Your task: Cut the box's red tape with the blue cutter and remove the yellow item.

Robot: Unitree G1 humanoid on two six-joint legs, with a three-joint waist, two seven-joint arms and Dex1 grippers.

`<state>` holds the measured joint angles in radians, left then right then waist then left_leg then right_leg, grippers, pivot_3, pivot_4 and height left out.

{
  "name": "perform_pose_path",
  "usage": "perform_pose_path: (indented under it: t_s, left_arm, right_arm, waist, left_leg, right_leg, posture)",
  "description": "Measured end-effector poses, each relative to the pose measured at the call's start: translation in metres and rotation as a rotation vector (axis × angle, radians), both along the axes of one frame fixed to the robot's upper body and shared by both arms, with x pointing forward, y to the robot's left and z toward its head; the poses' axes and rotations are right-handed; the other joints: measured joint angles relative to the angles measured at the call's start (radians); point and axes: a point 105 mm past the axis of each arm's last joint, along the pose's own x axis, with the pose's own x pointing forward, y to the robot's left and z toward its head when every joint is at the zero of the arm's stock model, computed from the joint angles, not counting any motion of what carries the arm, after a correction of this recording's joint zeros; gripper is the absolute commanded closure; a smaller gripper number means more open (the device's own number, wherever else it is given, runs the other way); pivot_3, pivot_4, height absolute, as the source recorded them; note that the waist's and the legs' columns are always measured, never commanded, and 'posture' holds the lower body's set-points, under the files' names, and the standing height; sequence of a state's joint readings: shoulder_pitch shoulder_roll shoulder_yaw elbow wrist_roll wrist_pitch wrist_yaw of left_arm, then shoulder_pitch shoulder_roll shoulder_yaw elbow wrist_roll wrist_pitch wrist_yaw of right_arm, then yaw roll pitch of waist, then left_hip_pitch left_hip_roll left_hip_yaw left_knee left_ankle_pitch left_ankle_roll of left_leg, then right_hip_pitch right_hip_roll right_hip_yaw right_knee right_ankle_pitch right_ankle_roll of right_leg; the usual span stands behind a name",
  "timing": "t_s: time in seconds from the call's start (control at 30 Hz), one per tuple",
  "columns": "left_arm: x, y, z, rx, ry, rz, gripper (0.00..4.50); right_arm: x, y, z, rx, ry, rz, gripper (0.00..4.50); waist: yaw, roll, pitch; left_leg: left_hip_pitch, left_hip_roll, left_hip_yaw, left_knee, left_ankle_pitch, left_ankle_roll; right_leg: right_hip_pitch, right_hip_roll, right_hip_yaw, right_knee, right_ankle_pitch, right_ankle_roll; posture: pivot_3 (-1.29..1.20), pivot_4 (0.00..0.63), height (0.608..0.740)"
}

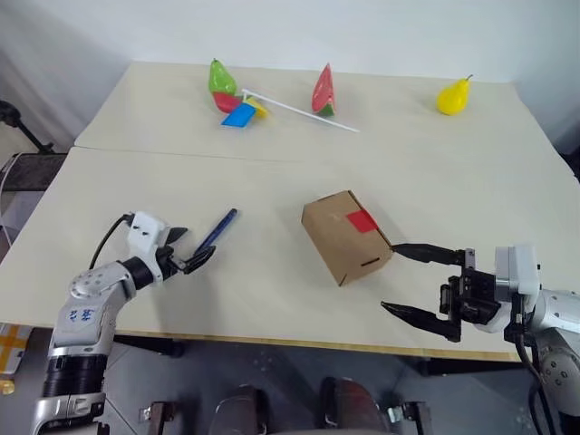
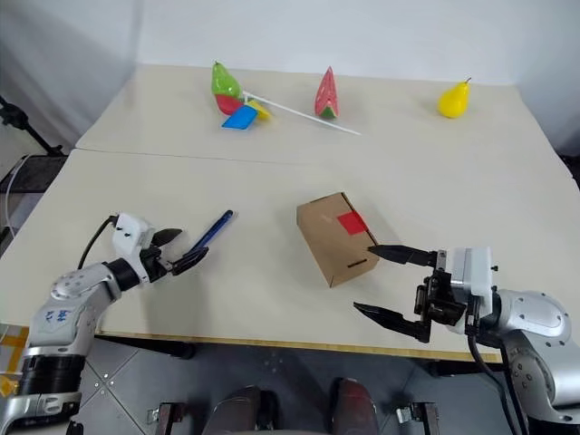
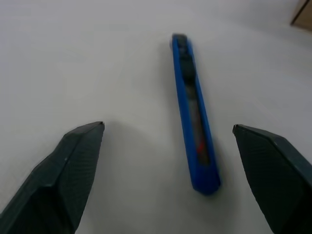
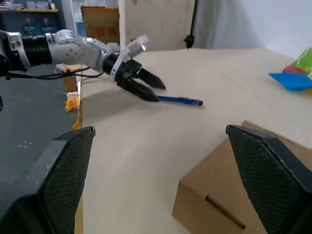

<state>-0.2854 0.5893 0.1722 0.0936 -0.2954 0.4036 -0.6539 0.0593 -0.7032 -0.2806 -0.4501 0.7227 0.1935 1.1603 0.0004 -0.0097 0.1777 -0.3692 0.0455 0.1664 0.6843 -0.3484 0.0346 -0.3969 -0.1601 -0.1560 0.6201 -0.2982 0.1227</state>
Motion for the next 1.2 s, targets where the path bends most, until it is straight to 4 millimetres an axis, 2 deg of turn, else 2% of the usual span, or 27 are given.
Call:
perform_pose_path:
  t_s: [0.13, 0.23, 0.4, 0.63, 0.73, 0.83, 0.9, 1.0, 1.1, 1.2]
  left_arm:
    - [0.004, -0.001, -0.002, 0.030, -0.007, -0.002, 0.01]
    - [0.006, -0.003, -0.005, 0.034, 0.007, -0.017, 0.60]
    - [0.007, -0.006, -0.011, 0.018, 0.028, -0.026, 2.00]
    - [0.015, -0.018, -0.015, 0.008, 0.033, -0.070, 3.98]
    - [0.016, -0.023, -0.013, 0.015, 0.016, -0.113, 4.06]
    - [0.010, -0.039, -0.011, 0.032, -0.004, -0.261, 4.06]
    - [0.000, -0.051, -0.012, 0.066, -0.012, -0.398, 4.06]
    - [-0.027, -0.054, -0.008, 0.203, -0.039, -0.633, 4.06]
    - [-0.054, -0.066, -0.004, 0.357, -0.088, -0.877, 4.06]
    - [-0.068, -0.079, -0.018, 0.404, -0.063, -0.984, 4.06]
  right_arm:
    - [-0.002, -0.001, -0.006, 0.009, 0.006, -0.045, 0.00]
    - [-0.002, -0.005, -0.009, 0.028, -0.006, -0.088, 0.00]
    - [-0.005, -0.013, -0.014, 0.028, -0.030, -0.148, 0.00]
    - [-0.011, -0.016, -0.022, 0.031, -0.026, -0.172, 0.00]
    - [-0.011, -0.016, -0.021, 0.034, -0.028, -0.179, 0.00]
    - [-0.007, -0.010, -0.009, 0.061, -0.023, -0.171, 0.00]
    - [-0.009, 0.002, 0.004, 0.067, -0.026, -0.119, 0.00]
    - [-0.016, 0.022, 0.010, 0.029, 0.035, -0.020, 0.00]
    - [-0.024, 0.038, -0.005, -0.101, 0.150, 0.048, 0.00]
    - [-0.025, 0.041, -0.024, -0.189, 0.254, 0.035, 0.00]
  waist:
    - [0.002, 0.001, 0.000]
    - [0.002, 0.002, -0.001]
    - [0.004, 0.010, -0.007]
    - [0.023, 0.015, -0.011]
    - [0.025, 0.015, -0.012]
    - [0.023, 0.015, -0.012]
    - [0.021, 0.014, -0.011]
    - [0.007, 0.009, -0.008]
    - [-0.001, 0.009, -0.008]
    - [0.003, 0.008, -0.008]
  left_leg:
    - [0.001, 0.000, 0.000, 0.001, 0.001, 0.001]
    - [0.001, -0.001, 0.000, 0.001, 0.002, 0.001]
    - [0.002, -0.003, 0.000, 0.001, 0.002, 0.002]
    - [0.003, -0.005, -0.001, 0.001, 0.003, 0.003]
    - [0.003, -0.005, -0.001, 0.001, 0.003, 0.004]
    - [0.001, -0.005, -0.001, 0.001, 0.004, 0.005]
    - [0.000, -0.004, -0.001, 0.001, 0.004, 0.004]
    - [-0.001, -0.002, -0.001, 0.001, 0.003, 0.002]
    - [-0.001, -0.002, -0.001, 0.000, 0.002, 0.002]
    - [-0.003, -0.003, -0.002, 0.001, 0.001, 0.003]
  right_leg:
    - [0.001, -0.001, 0.001, 0.000, 0.000, 0.000]
    - [0.002, -0.002, 0.001, 0.000, 0.000, 0.000]
    - [0.003, -0.004, 0.001, 0.000, 0.000, 0.000]
    - [0.004, -0.005, 0.001, 0.000, 0.000, 0.000]
    - [0.004, -0.006, 0.001, 0.000, 0.000, 0.001]
    - [0.003, -0.006, 0.001, -0.002, 0.000, 0.001]
    - [0.002, -0.006, 0.001, -0.001, 0.000, 0.001]
    - [-0.001, -0.005, -0.001, 0.000, 0.000, -0.001]
    - [-0.001, -0.005, -0.002, 0.000, 0.000, -0.001]
    - [0.000, -0.005, -0.002, -0.002, 0.000, 0.000]
  posture:
    - [0.00, 0.150, 0.740]
    - [0.00, 0.150, 0.740]
    - [0.00, 0.150, 0.740]
    - [0.00, 0.150, 0.740]
    - [0.00, 0.150, 0.740]
    - [0.00, 0.150, 0.740]
    - [0.00, 0.150, 0.740]
    - [0.00, 0.150, 0.740]
    - [0.00, 0.150, 0.740]
    - [0.00, 0.150, 0.740]
